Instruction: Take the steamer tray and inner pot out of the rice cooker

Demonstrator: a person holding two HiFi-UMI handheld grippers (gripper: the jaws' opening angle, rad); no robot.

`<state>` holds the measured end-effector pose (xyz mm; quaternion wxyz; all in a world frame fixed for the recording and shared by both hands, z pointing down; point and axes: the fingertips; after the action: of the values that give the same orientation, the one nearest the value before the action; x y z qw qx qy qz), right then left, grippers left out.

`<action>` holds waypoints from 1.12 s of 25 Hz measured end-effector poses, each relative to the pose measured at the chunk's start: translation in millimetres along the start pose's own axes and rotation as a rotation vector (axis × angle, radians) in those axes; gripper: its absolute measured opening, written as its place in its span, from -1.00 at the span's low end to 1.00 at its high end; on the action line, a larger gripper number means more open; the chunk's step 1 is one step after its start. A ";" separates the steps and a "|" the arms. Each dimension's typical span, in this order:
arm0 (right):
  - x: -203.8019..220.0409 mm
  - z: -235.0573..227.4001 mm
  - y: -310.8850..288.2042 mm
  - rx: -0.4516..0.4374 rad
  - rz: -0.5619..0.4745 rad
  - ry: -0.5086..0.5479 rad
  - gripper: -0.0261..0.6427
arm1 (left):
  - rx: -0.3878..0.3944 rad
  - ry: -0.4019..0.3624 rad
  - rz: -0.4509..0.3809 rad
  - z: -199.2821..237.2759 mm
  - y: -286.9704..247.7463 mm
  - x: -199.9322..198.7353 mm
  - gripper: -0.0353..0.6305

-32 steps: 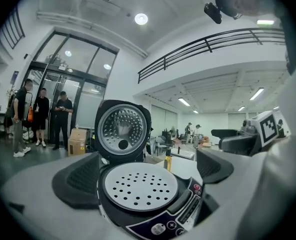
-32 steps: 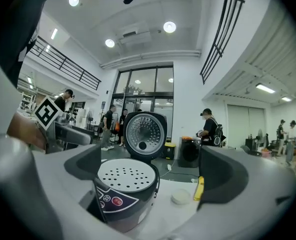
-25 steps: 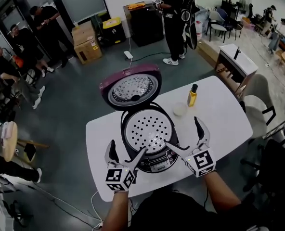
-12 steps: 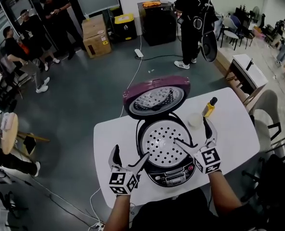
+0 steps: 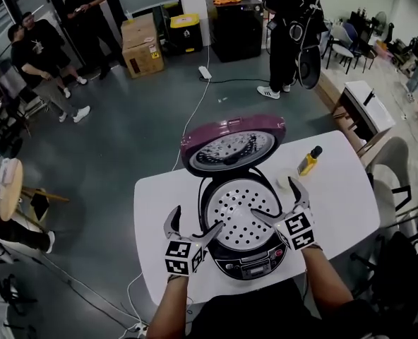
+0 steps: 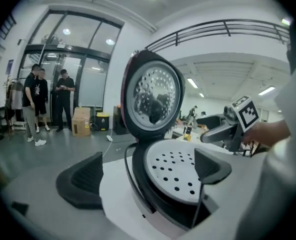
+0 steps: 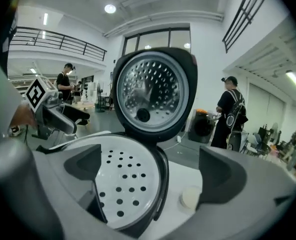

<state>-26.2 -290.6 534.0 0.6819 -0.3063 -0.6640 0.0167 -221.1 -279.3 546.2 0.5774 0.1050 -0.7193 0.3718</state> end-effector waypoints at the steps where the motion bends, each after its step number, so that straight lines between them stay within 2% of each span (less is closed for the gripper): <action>1: 7.9 -1.2 -5.2 -0.007 0.038 0.012 0.85 | 0.017 -0.017 0.041 -3.4 -5.9 5.5 0.77; 7: 50.7 -8.1 -22.7 -0.101 0.240 0.126 0.82 | 0.009 -0.127 0.212 -14.2 -34.1 27.0 0.59; 9: 58.0 -10.5 -24.6 -0.119 0.274 0.192 0.59 | 0.003 -0.182 0.262 -19.8 -40.0 29.8 0.47; 11: 60.4 -10.1 -27.3 -0.124 0.295 0.241 0.28 | 0.001 -0.235 0.295 -24.2 -43.3 28.8 0.36; 14: 67.6 -8.9 -35.8 -0.124 0.332 0.309 0.04 | -0.023 -0.302 0.346 -25.1 -46.8 34.3 0.25; 18: 61.9 -14.5 -40.1 -0.072 0.314 0.359 -0.49 | -0.089 -0.352 0.363 -20.9 -45.3 37.5 -0.10; 21: 56.6 -13.4 -41.7 -0.083 0.294 0.339 -0.51 | -0.157 -0.421 0.374 -15.7 -43.8 33.7 -0.25; 22: 55.0 -13.7 -41.4 -0.083 0.283 0.334 -0.52 | -0.180 -0.447 0.376 -14.6 -43.5 30.9 -0.47; 23: 53.4 -14.3 -40.6 -0.078 0.270 0.333 -0.54 | -0.200 -0.466 0.377 -14.1 -43.2 28.6 -0.58; 28: 35.8 -8.1 -35.3 -0.056 0.173 0.359 -0.70 | -0.245 -0.447 0.379 -8.7 -39.2 29.2 -0.65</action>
<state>-28.1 -307.1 582.1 0.7765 -0.3791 -0.5032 0.0021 -200.9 -293.0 589.5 0.3340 -0.0221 -0.8746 0.3508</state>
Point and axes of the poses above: the fingertips, and each gripper's own axes: y backward along the fingers, z to its left, x out of its underside, and after that the axes turned 13 degrees about -y, right-handed
